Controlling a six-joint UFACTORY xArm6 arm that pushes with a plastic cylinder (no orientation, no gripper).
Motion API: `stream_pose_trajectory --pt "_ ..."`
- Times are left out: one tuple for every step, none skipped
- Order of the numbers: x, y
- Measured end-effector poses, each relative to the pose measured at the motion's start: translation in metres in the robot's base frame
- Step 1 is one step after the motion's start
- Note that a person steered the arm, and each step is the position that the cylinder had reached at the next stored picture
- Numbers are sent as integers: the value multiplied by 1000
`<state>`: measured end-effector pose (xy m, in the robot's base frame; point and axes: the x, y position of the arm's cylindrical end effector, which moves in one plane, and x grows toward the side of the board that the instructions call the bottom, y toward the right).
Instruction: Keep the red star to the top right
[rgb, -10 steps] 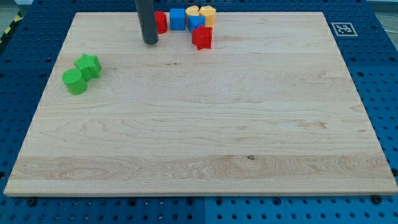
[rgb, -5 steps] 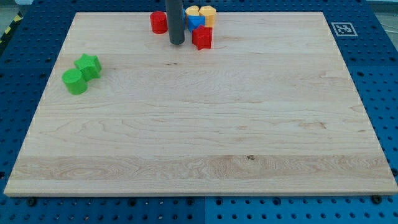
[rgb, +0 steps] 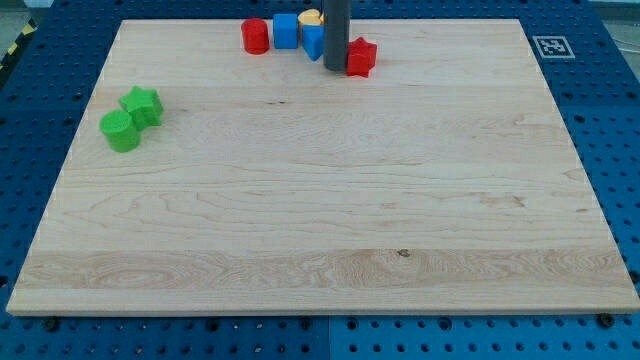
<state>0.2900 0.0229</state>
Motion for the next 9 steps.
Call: stream_pose_trajectory --pt "0 14" --pt "0 29" --pt "0 44" --pt "0 58" --pt "0 73" --pt "0 87" --pt "-1 97" --pt "-1 109" --pt "-1 119"
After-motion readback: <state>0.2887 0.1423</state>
